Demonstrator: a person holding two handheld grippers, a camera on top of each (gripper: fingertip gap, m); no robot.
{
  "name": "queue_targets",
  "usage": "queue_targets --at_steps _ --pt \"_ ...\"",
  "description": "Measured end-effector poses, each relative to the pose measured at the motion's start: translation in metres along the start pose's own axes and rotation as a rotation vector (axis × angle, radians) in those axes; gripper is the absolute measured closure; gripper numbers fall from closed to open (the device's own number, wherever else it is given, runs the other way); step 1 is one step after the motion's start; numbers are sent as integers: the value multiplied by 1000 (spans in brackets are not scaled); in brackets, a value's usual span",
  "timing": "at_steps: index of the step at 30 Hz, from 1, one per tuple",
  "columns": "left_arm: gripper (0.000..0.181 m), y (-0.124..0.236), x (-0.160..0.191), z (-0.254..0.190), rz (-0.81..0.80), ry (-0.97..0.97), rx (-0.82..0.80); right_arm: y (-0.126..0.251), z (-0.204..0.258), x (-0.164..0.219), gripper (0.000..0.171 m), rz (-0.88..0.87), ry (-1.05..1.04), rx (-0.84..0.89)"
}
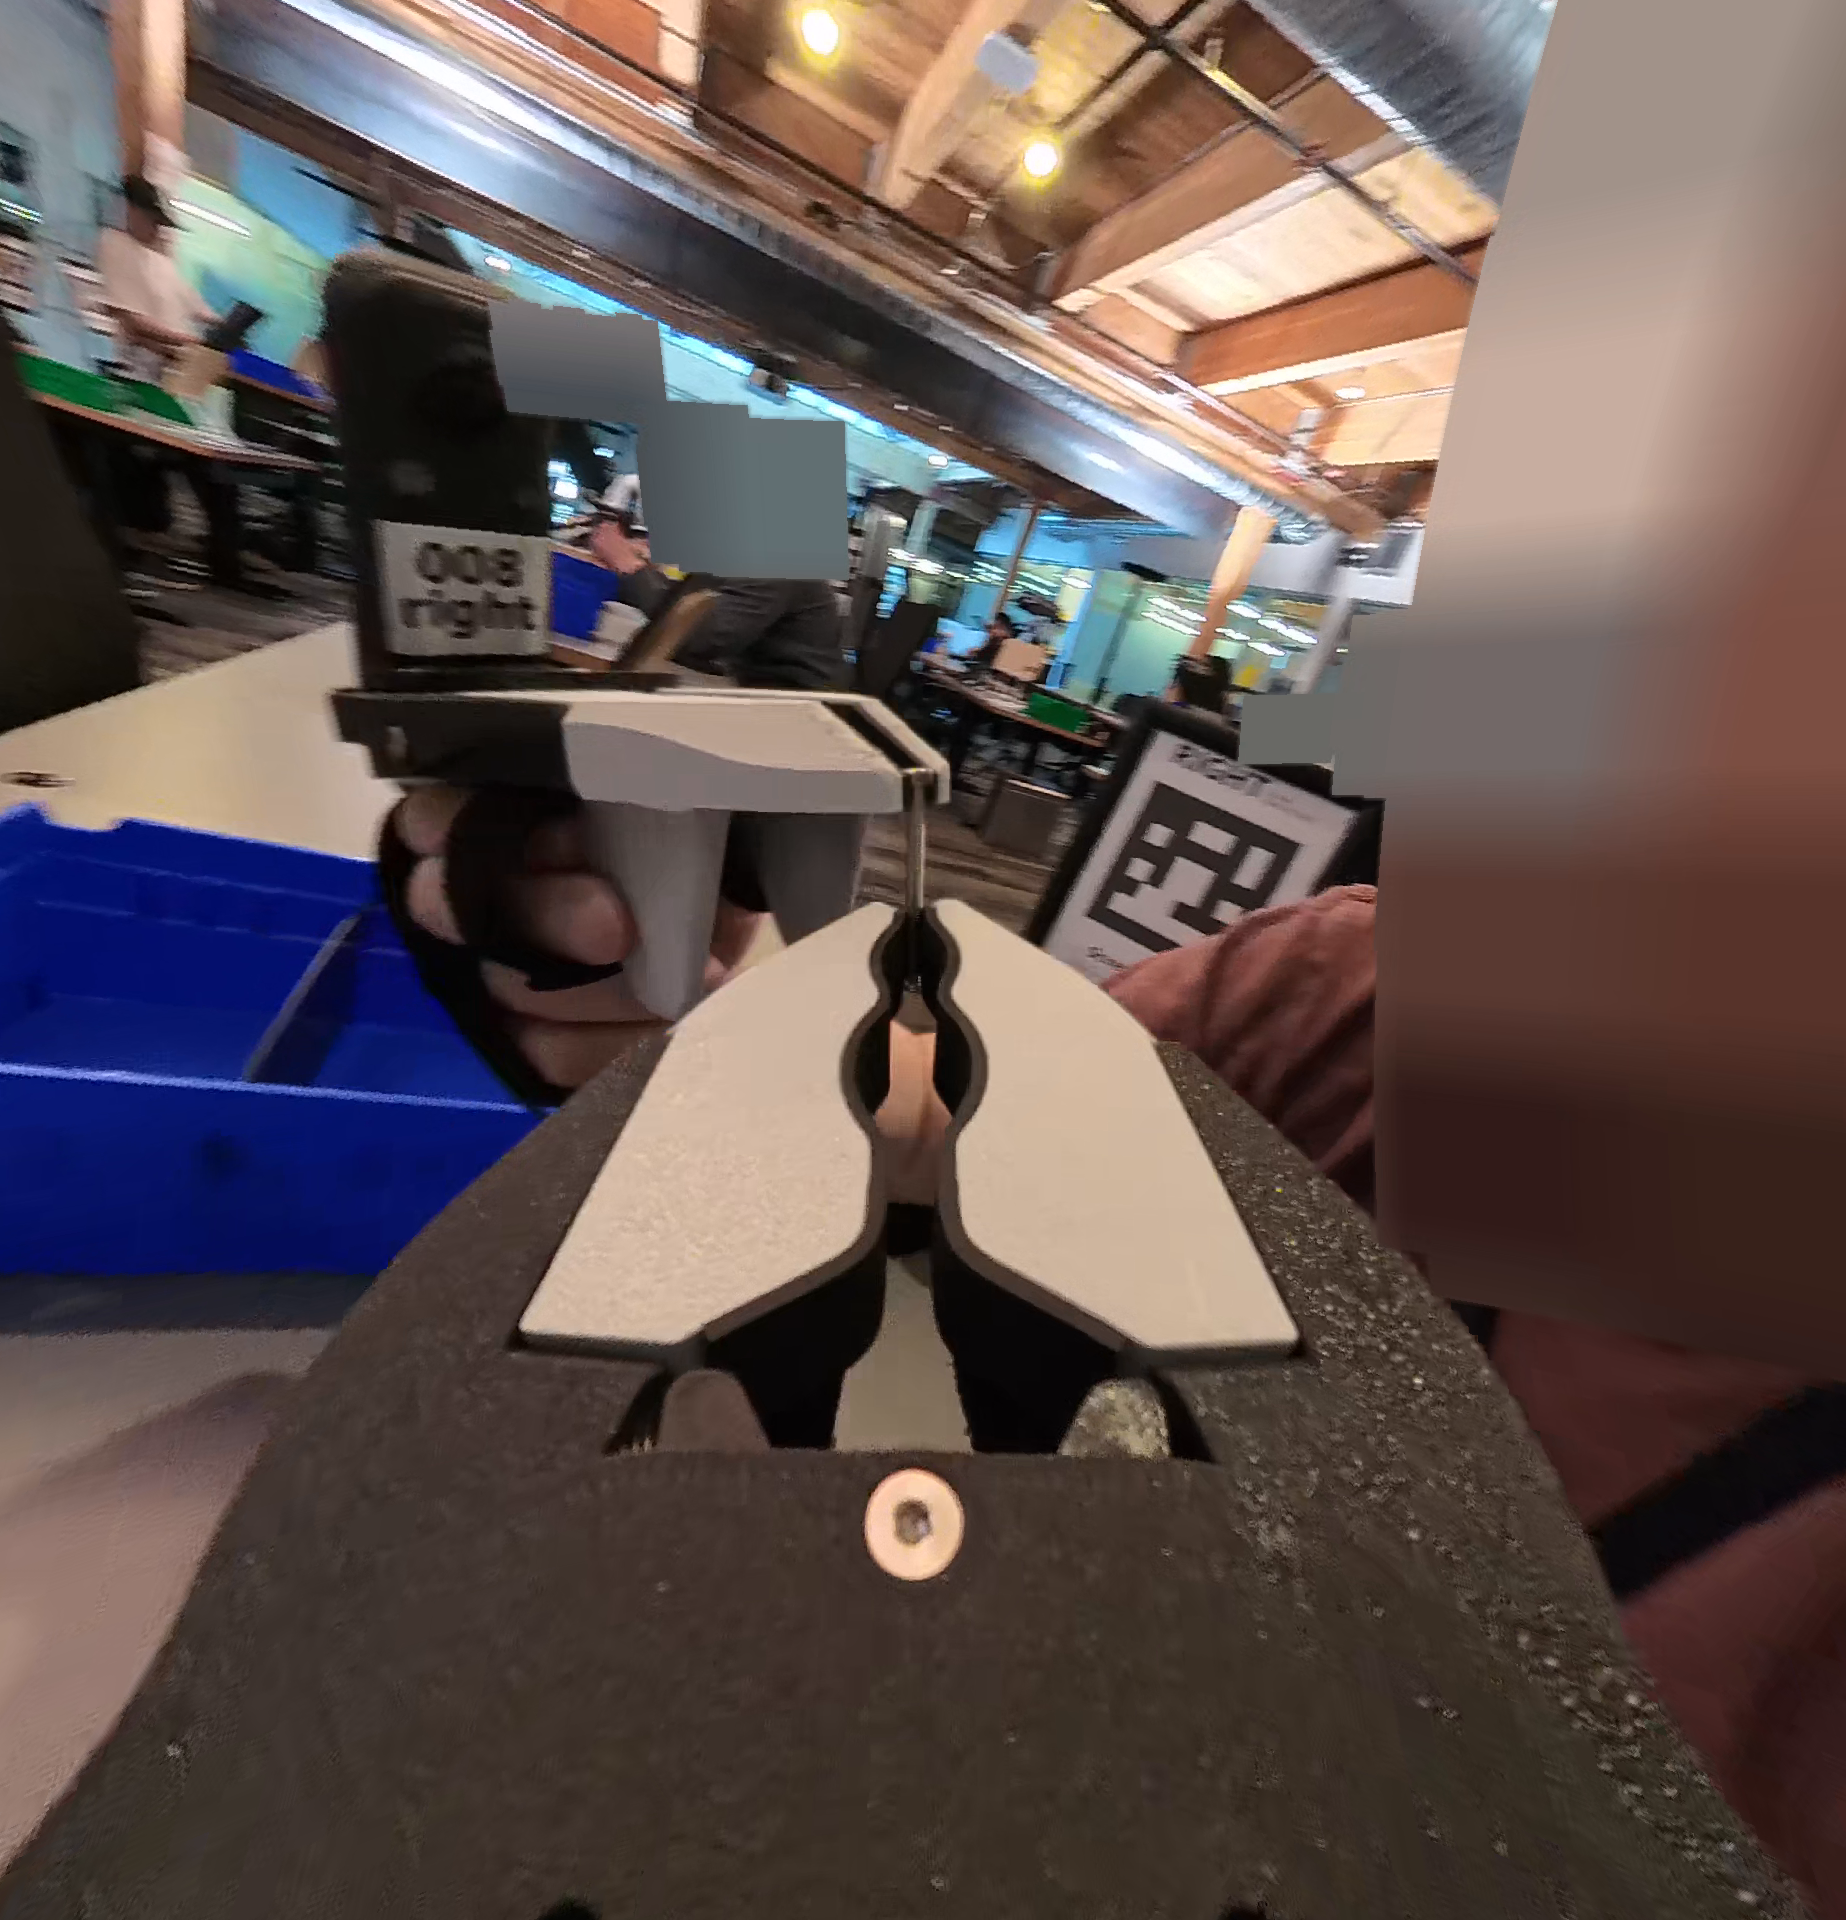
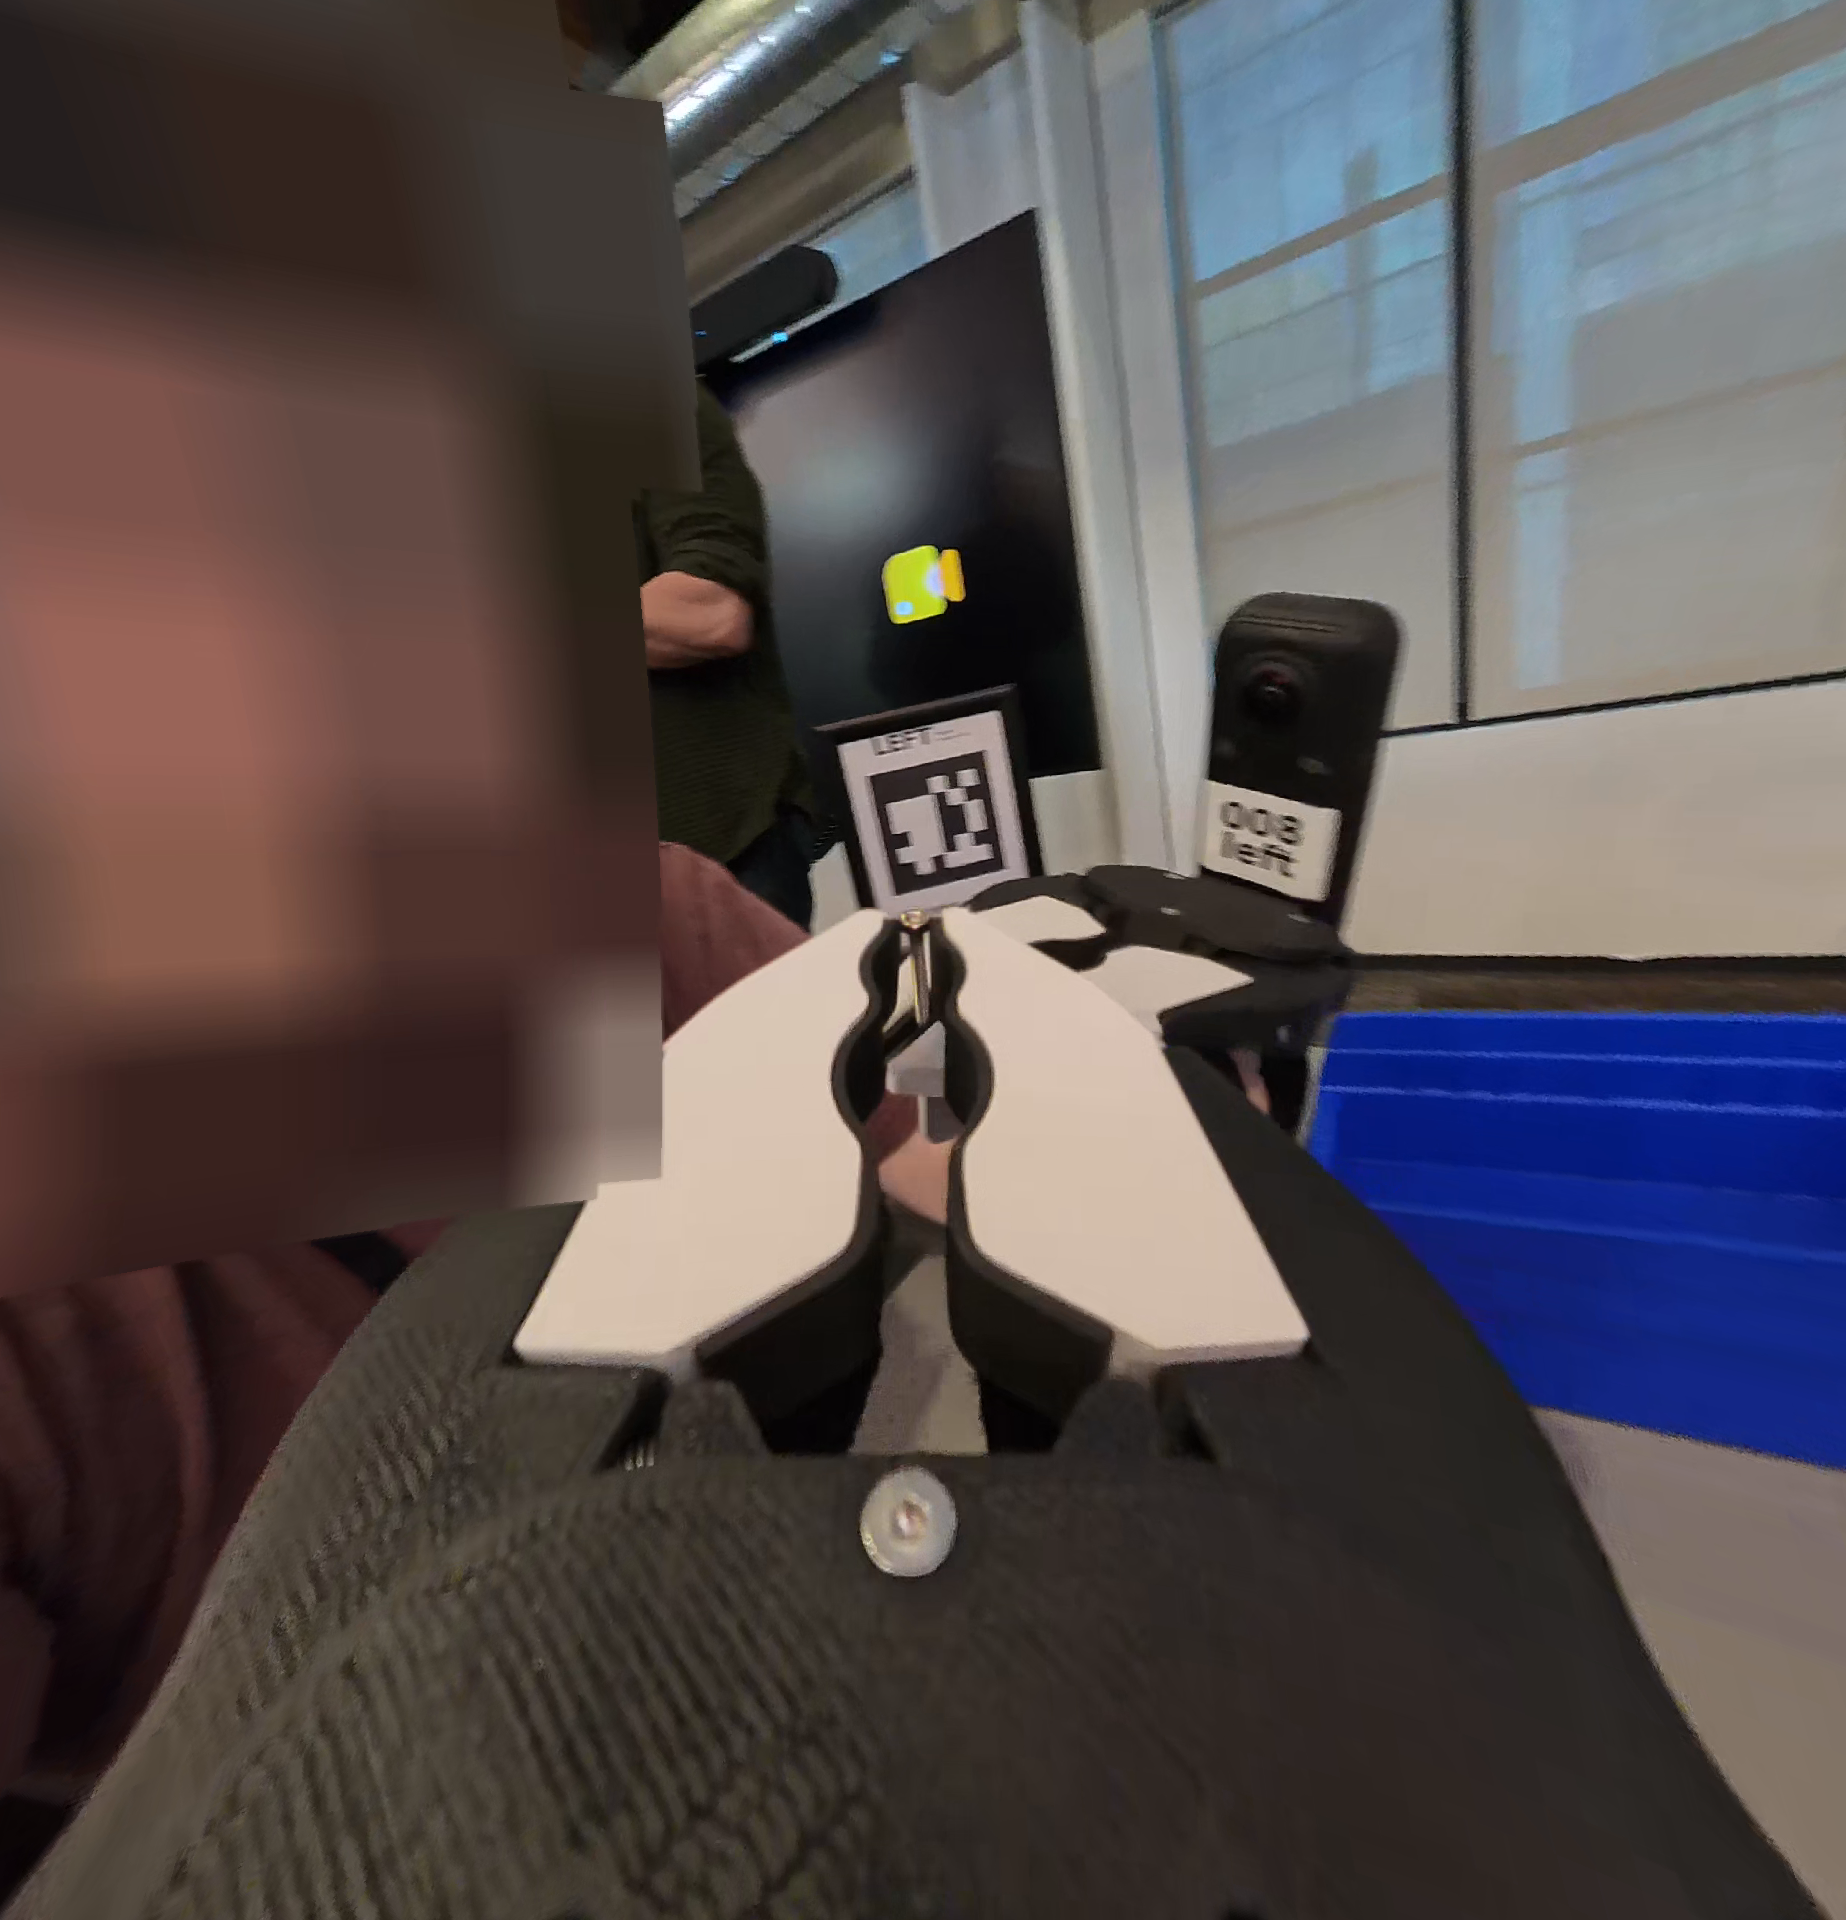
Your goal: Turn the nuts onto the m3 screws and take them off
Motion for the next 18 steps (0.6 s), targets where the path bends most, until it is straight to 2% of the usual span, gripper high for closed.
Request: queue_targets --at_steps 5,10,18 --pt "179 -11 6 -2 1 88 240 -10 6 4 165 -15 32 -161" --pt "179 -20 13 2 -19 195 426 -15 7 9 166 -46 53 -249" --pt "179 -20 13 1 -20 183 437 -8 9 3 166 -73 82 -210"
Point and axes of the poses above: each gripper's, where its closed fingertips meet, y back along the fingers, x out of its underside, z = x × y across the jaws, the point moved 10 cm from there along y, back along the fingers, and after that the axes turned 9 degrees about z, right-handed, at the moved point
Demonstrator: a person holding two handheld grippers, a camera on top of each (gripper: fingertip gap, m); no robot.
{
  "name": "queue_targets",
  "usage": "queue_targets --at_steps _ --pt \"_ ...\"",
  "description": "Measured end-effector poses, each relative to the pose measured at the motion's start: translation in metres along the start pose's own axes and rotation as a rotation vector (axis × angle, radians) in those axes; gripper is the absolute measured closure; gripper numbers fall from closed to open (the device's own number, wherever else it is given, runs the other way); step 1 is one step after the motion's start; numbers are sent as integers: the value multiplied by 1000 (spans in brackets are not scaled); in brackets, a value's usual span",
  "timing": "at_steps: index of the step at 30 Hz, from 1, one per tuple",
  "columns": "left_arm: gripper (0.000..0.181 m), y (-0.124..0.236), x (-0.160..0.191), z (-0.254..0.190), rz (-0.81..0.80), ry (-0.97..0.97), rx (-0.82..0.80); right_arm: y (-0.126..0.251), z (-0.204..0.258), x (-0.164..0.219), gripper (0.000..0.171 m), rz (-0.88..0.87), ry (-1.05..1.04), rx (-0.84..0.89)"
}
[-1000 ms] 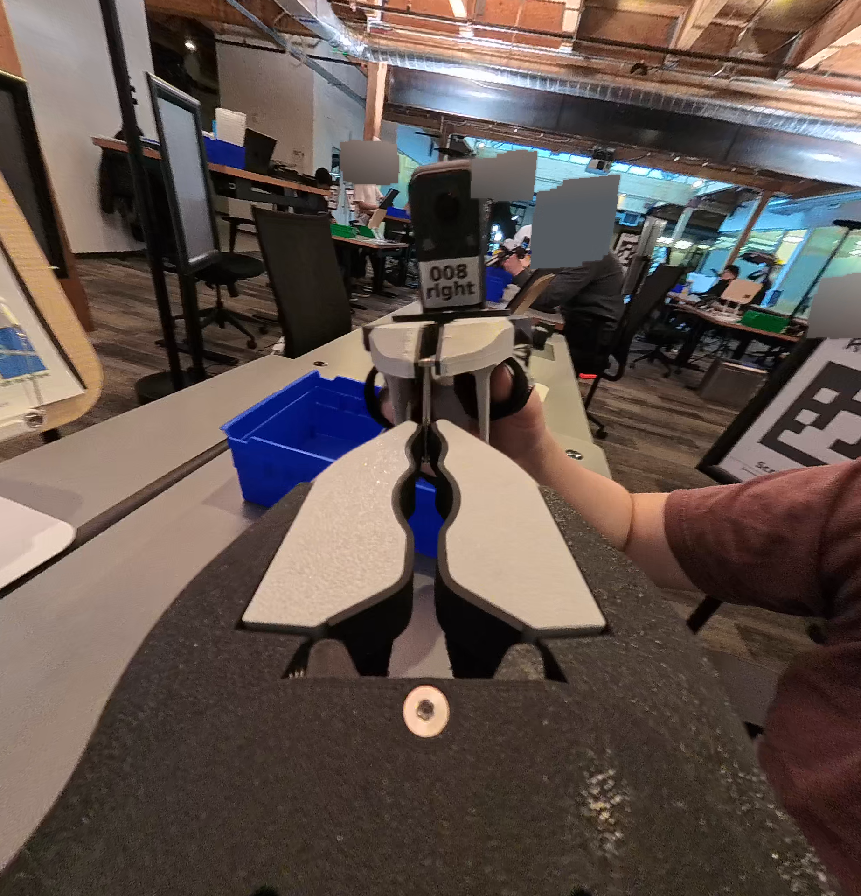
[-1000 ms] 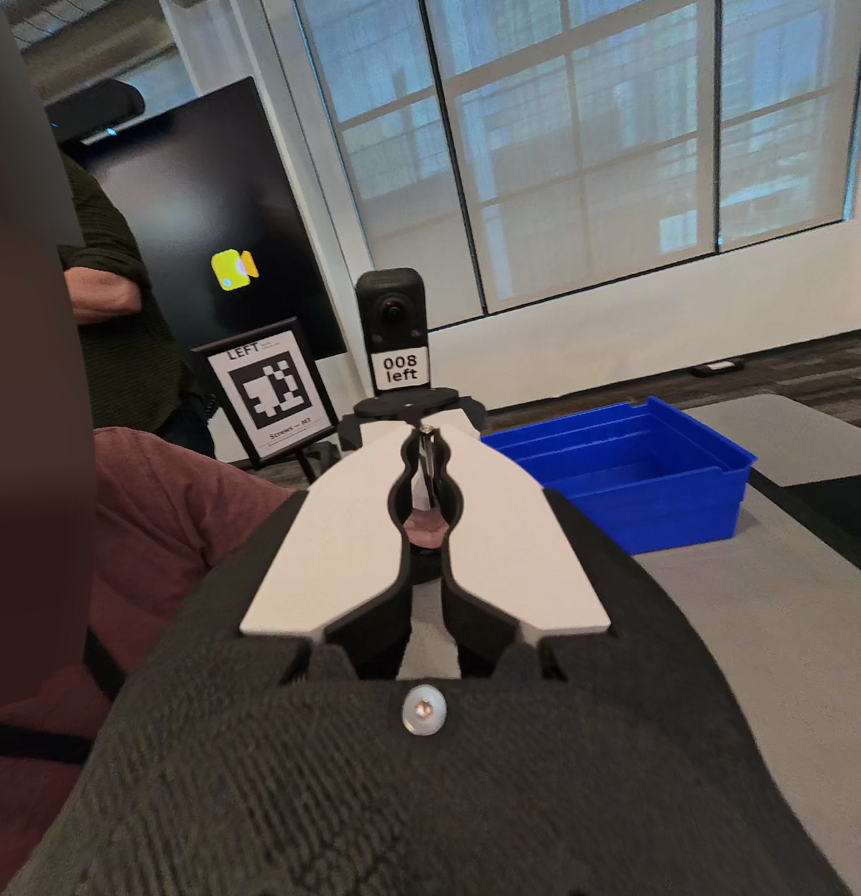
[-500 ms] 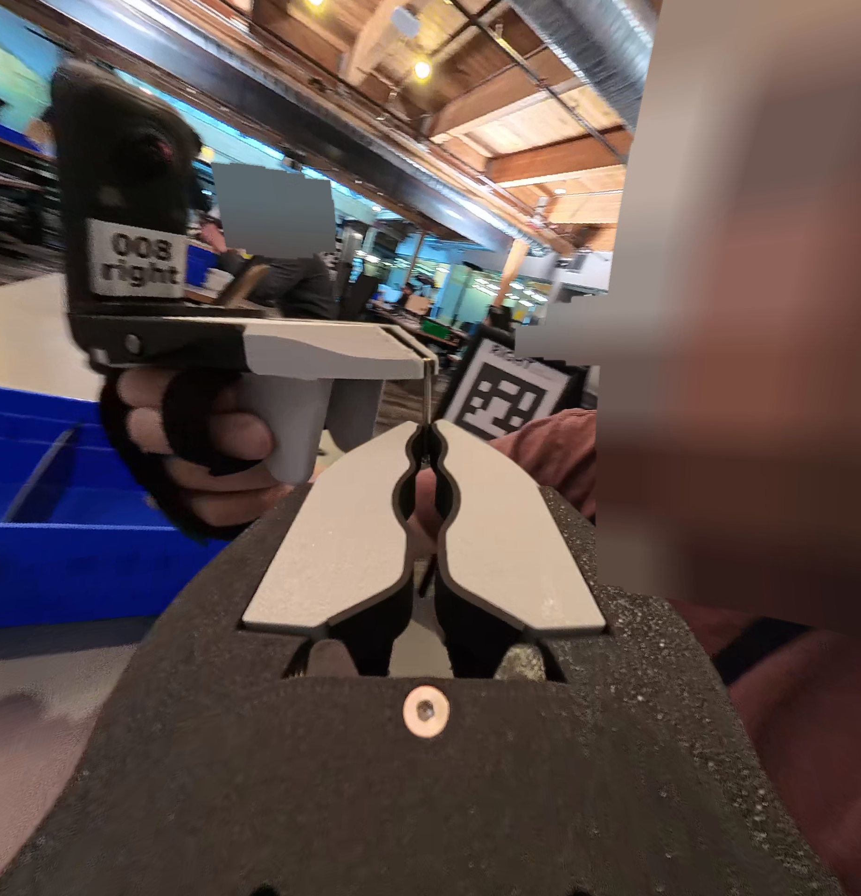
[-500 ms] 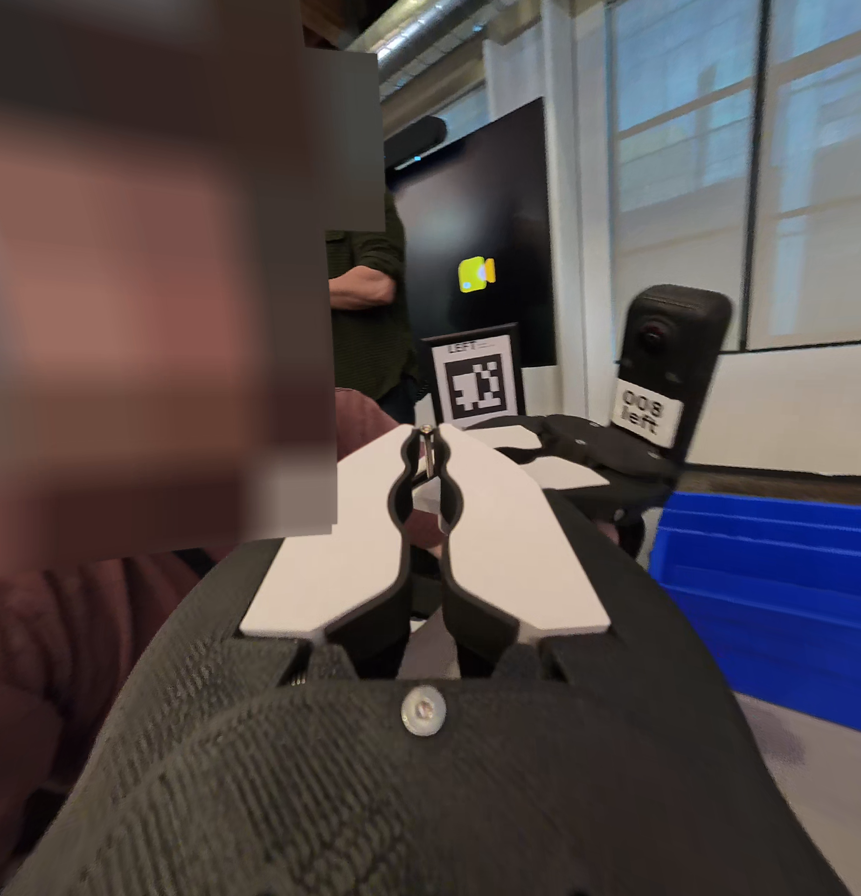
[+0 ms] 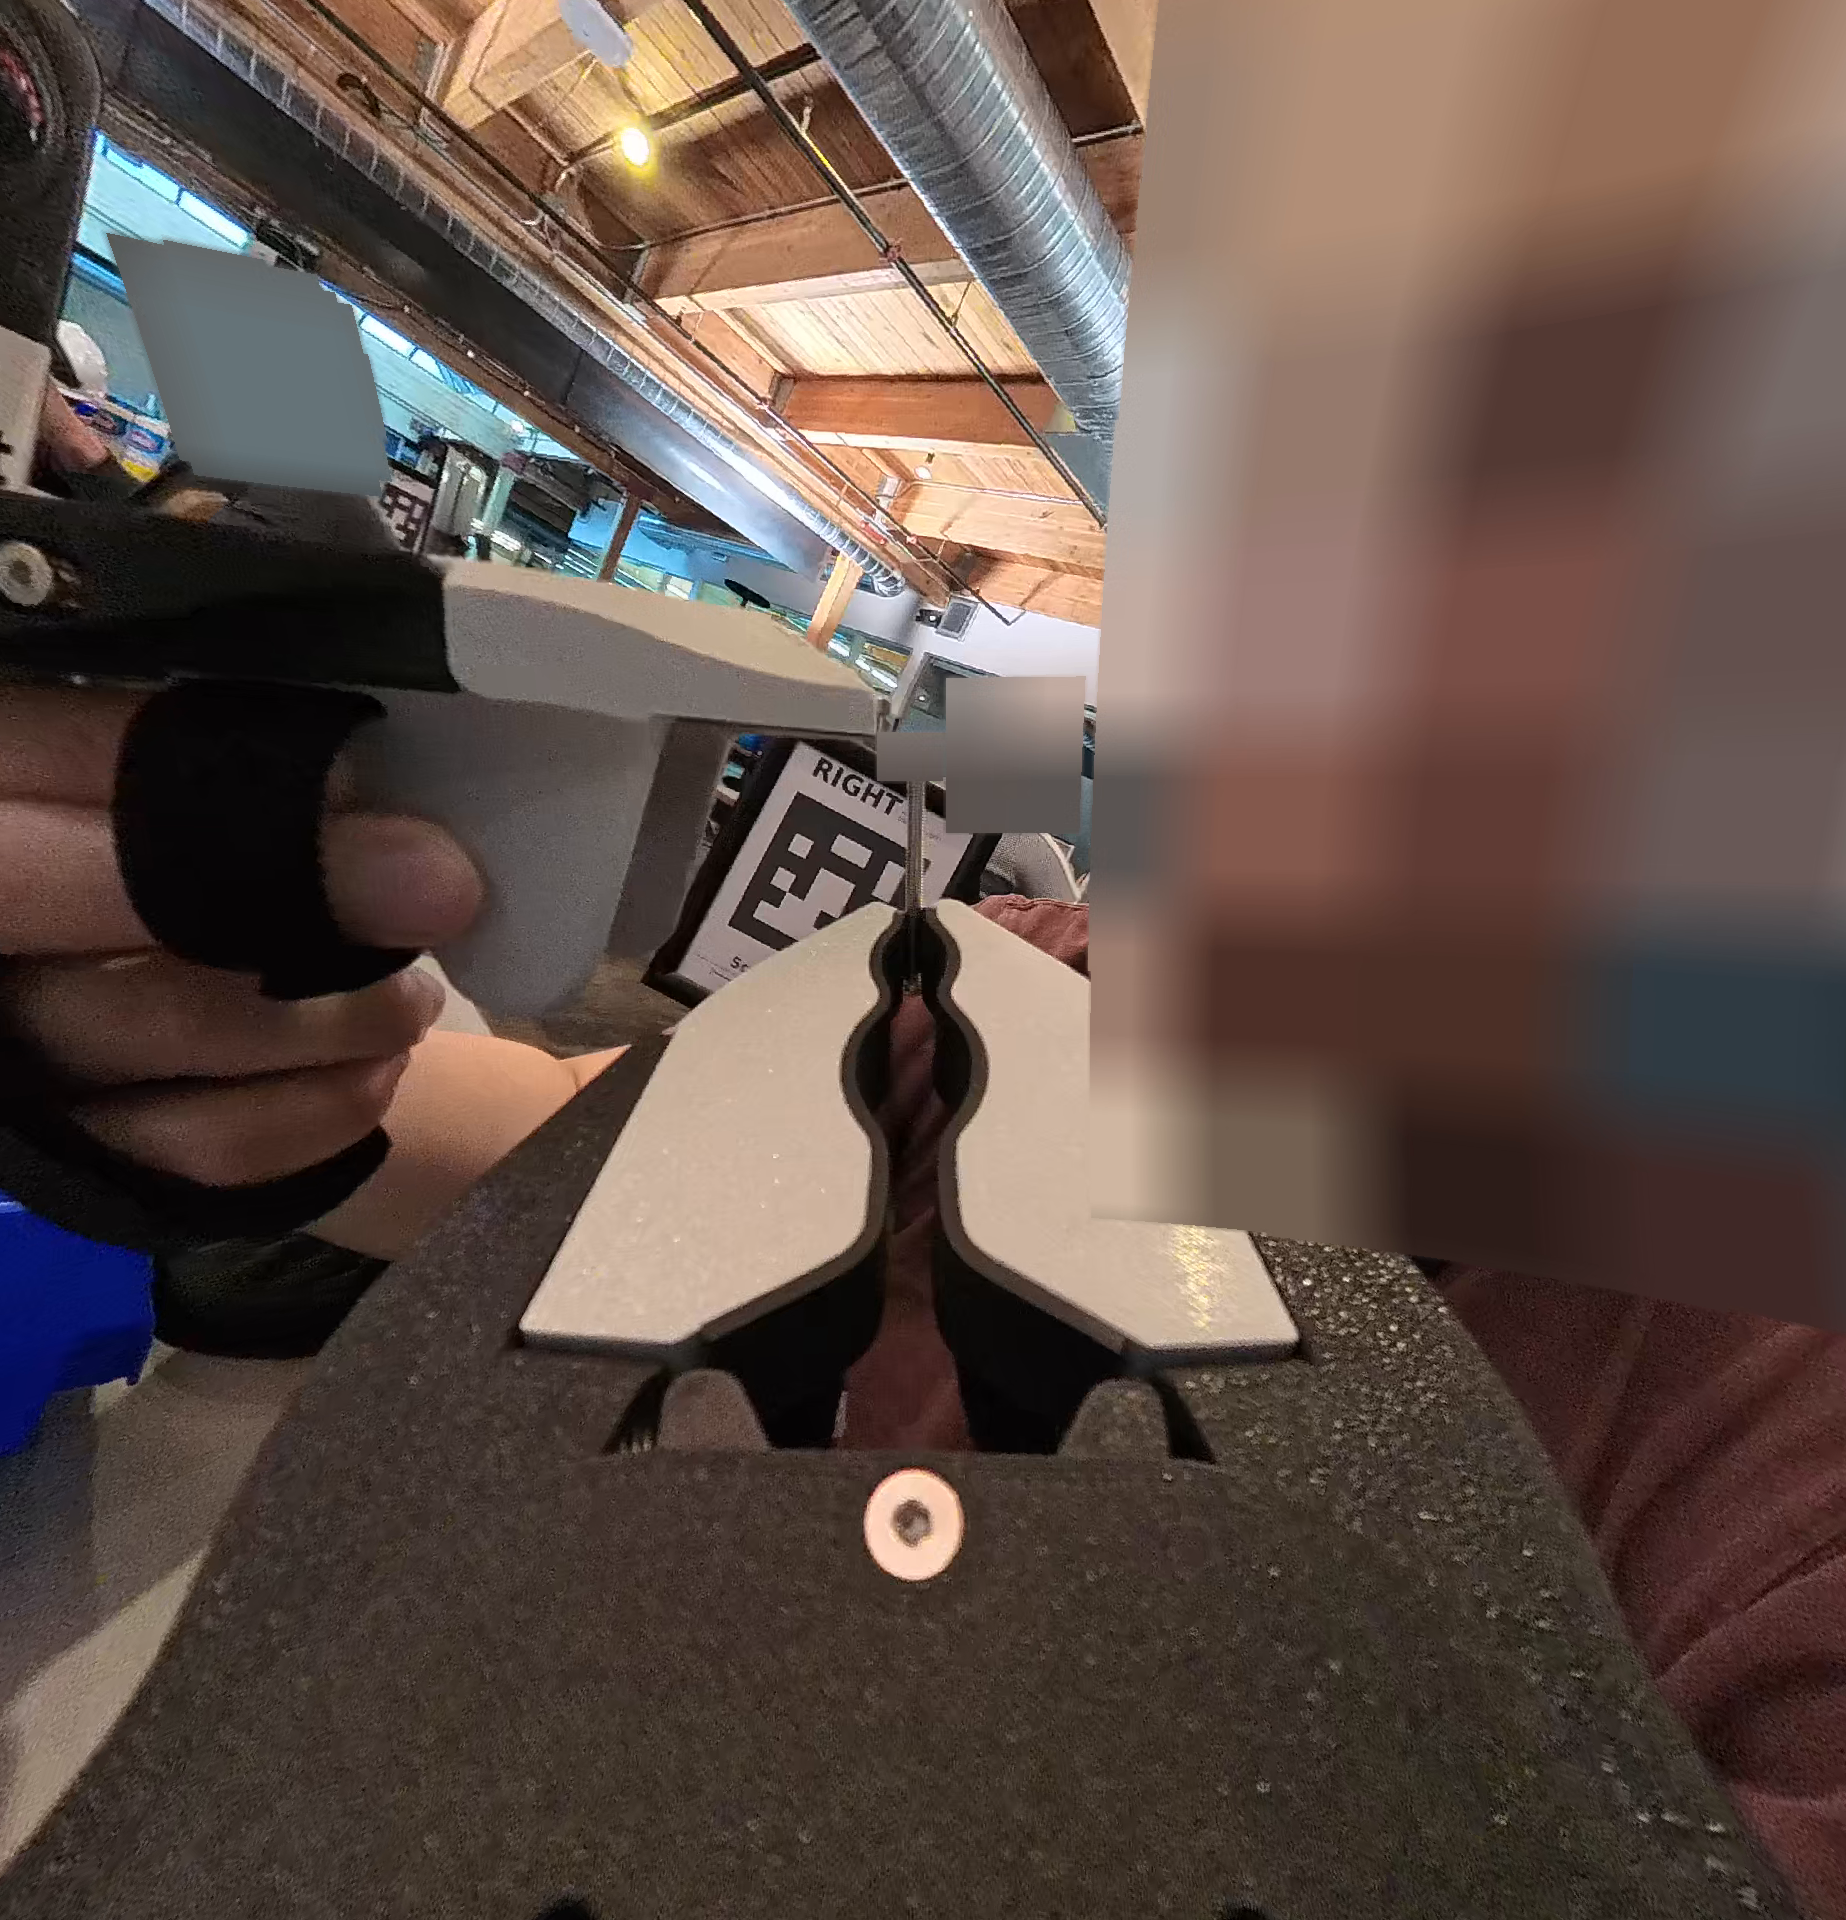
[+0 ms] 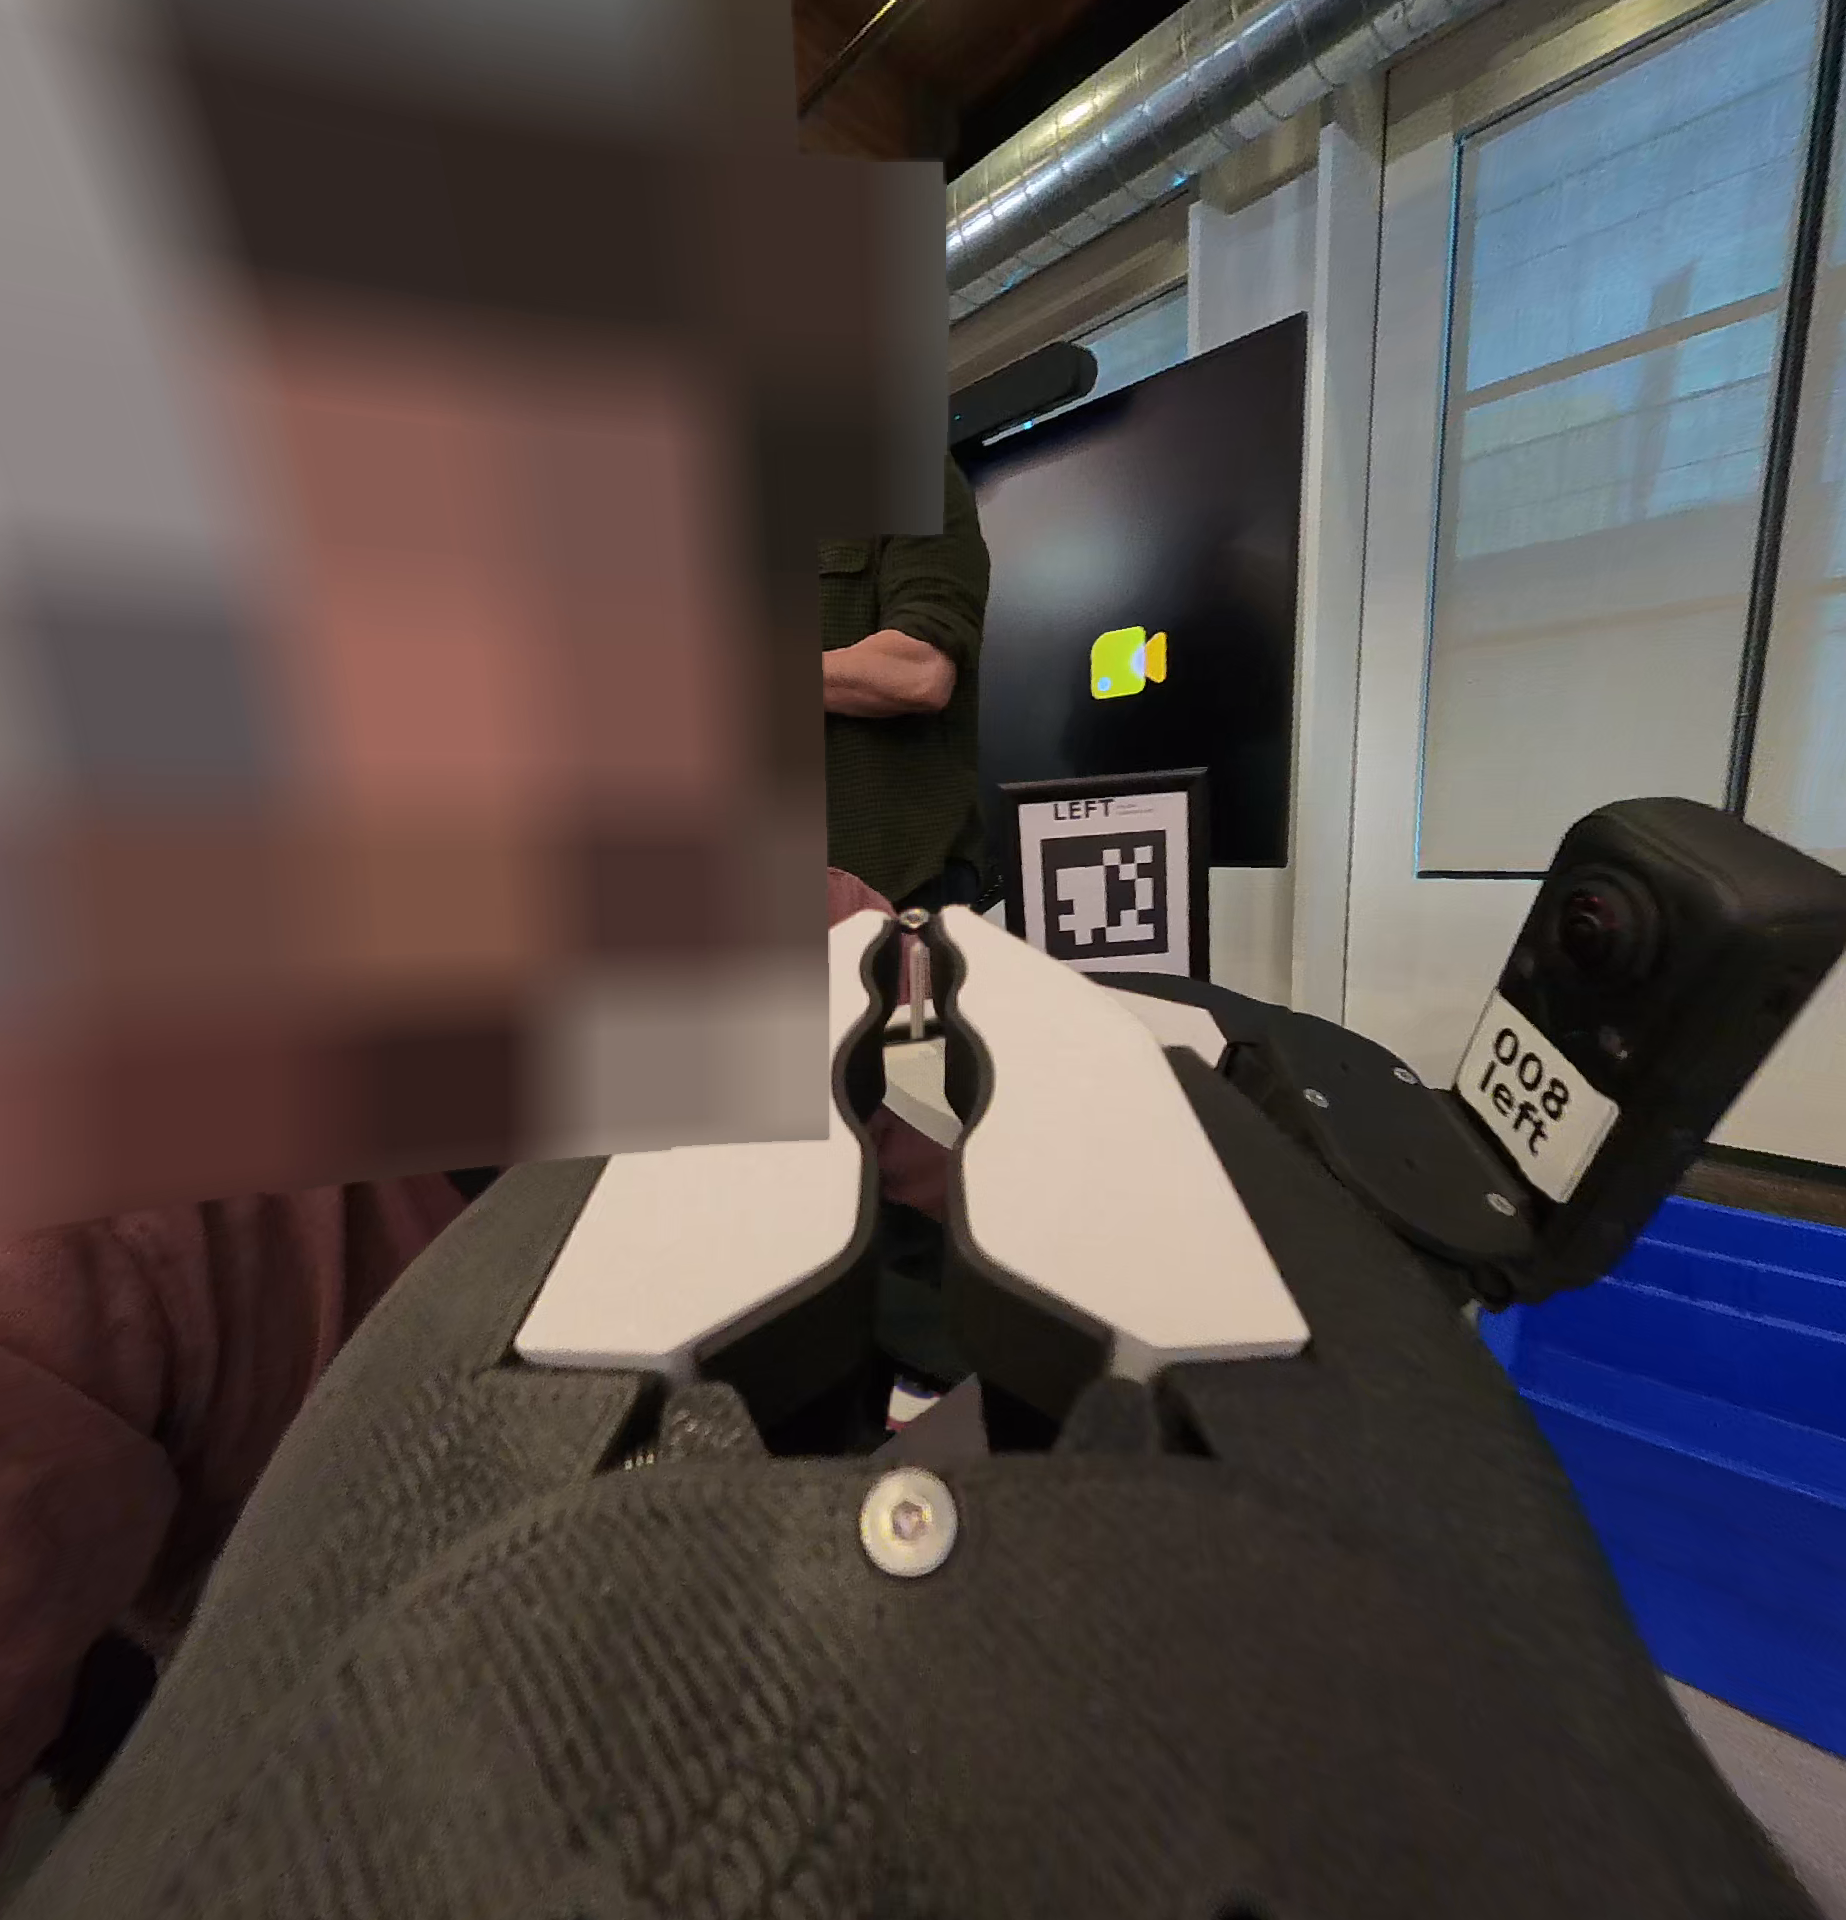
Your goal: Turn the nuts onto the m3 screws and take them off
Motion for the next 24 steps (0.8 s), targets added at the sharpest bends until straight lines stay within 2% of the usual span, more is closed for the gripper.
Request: queue_targets --at_steps 3,5,7,9,10,11,14,16,21,24 --pt "179 5 -3 -1 18 -22 -97 6 3 -9 166 78 -8 130" --pt "179 10 -7 -4 40 -43 -196 16 13 -21 166 242 -12 318" --pt "179 17 -12 -9 70 -78 -340 38 31 -31 166 537 -70 628" --pt "179 24 -16 -13 124 -133 -535 76 54 -27 166 873 -183 1028" --pt "179 27 -17 -14 157 -161 -628 98 68 -18 166 1016 -306 1165" --pt "179 28 -18 -16 186 -188 -700 119 80 -5 165 1122 -482 1233" --pt "179 30 -21 -21 216 -234 -776 174 100 40 165 1294 -986 1250" --pt "179 31 -23 -24 209 -245 -790 199 98 63 165 1316 -1176 1216" --pt "180 37 -27 -32 184 -258 -815 216 85 98 165 1423 -1304 1065" --pt "180 40 -29 -35 177 -268 -833 219 79 104 165 1441 -1320 1062"
Point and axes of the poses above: each gripper's, where its closed fingertips meet, y back along the fingers, x out of its underside, z = x × y across the jaws, the point moved 10 cm from there along y, back along the fingers, and after that the axes turned 9 degrees about z, right-handed, at the moved point
